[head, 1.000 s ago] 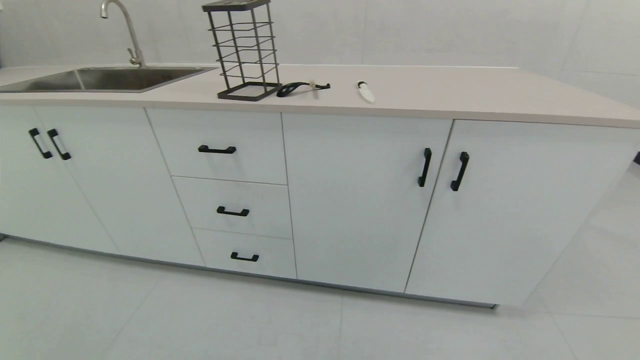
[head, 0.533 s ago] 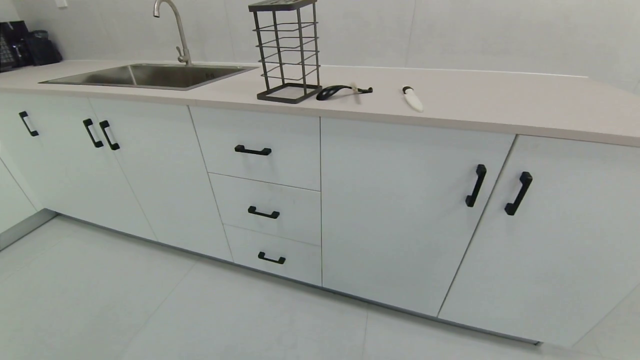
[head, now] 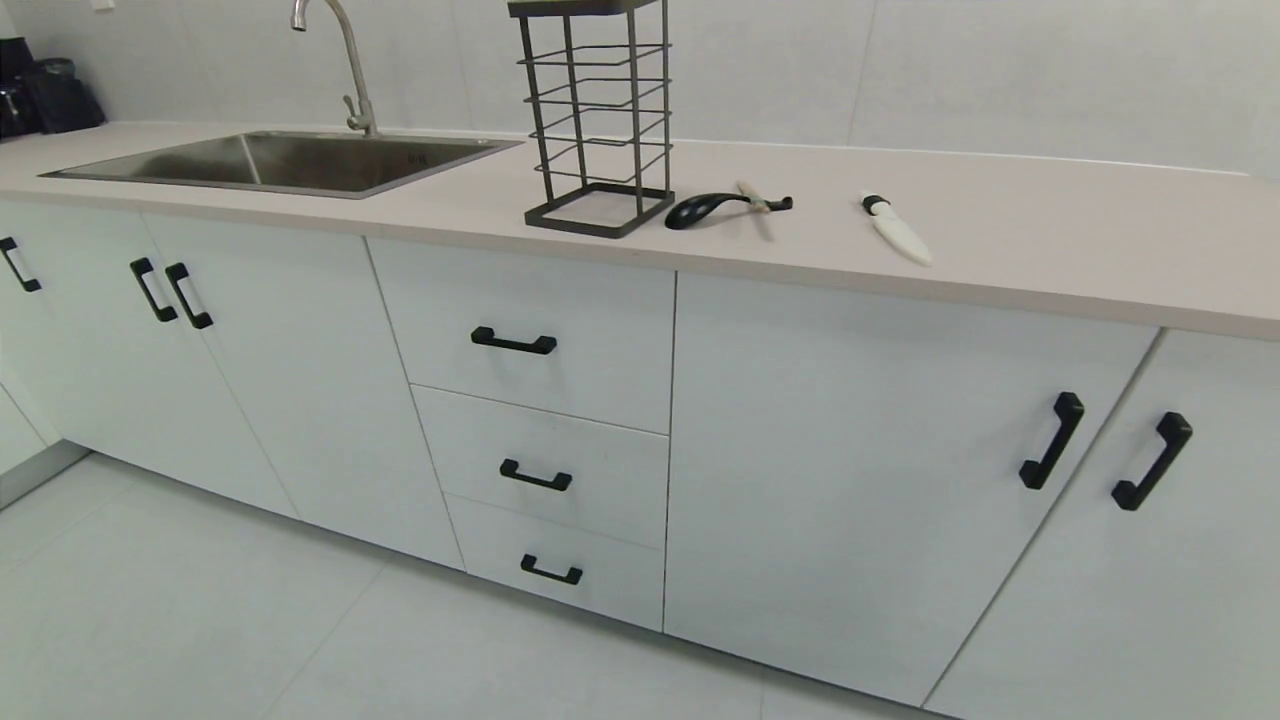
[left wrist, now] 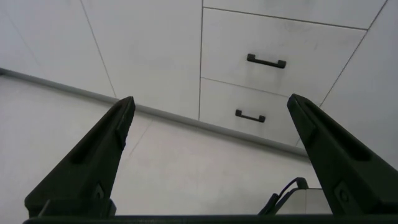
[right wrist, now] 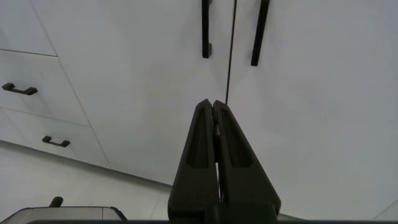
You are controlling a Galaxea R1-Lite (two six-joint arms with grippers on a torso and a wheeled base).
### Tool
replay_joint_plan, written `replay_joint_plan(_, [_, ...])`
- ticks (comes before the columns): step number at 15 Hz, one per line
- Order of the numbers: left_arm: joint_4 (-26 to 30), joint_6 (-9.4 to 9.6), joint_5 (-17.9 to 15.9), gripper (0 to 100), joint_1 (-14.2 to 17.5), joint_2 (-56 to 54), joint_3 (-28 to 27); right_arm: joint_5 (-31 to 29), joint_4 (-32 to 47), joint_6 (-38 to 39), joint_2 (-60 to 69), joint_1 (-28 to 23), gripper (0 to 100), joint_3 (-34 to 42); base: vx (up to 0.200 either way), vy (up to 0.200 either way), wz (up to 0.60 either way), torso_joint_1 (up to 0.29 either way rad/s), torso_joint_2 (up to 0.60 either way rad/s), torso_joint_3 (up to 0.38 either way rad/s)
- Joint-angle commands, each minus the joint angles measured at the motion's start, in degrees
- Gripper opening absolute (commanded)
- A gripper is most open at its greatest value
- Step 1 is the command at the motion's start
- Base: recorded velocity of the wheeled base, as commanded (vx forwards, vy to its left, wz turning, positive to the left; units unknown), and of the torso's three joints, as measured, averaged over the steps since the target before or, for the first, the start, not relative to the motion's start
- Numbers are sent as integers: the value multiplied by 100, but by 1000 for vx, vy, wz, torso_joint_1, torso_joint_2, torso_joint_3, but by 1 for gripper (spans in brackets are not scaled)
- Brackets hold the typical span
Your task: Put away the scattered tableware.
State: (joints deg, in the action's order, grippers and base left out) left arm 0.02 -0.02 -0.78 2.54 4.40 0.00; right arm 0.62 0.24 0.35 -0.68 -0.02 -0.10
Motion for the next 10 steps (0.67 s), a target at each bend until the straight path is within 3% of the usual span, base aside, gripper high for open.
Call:
replay_joint_plan(1, [-2, -15, -1, 100, 10, -1, 0, -1, 2, 0, -20, 11, 0, 1, 0, 0, 0, 0, 0, 0])
replay_joint_plan(3, [-2, -6, -19, 100, 1, -1, 0, -1, 2, 0, -20, 11, 0, 1, 0, 100, 0, 1, -1, 4])
replay_joint_plan(5, [-2, -15, -19, 100, -315, -141, 0, -1, 2, 0, -20, 11, 0, 1, 200, 200, 0, -7, 2, 0])
replay_joint_plan(8, [-2, -15, -19, 100, -298, -352, 0, -1, 2, 0, -20, 11, 0, 1, 200, 0, 0, 1, 2, 1])
replay_joint_plan(10, [-2, -42, -19, 100, -262, -440, 0, -1, 2, 0, -20, 11, 0, 1, 0, 0, 0, 0, 0, 0])
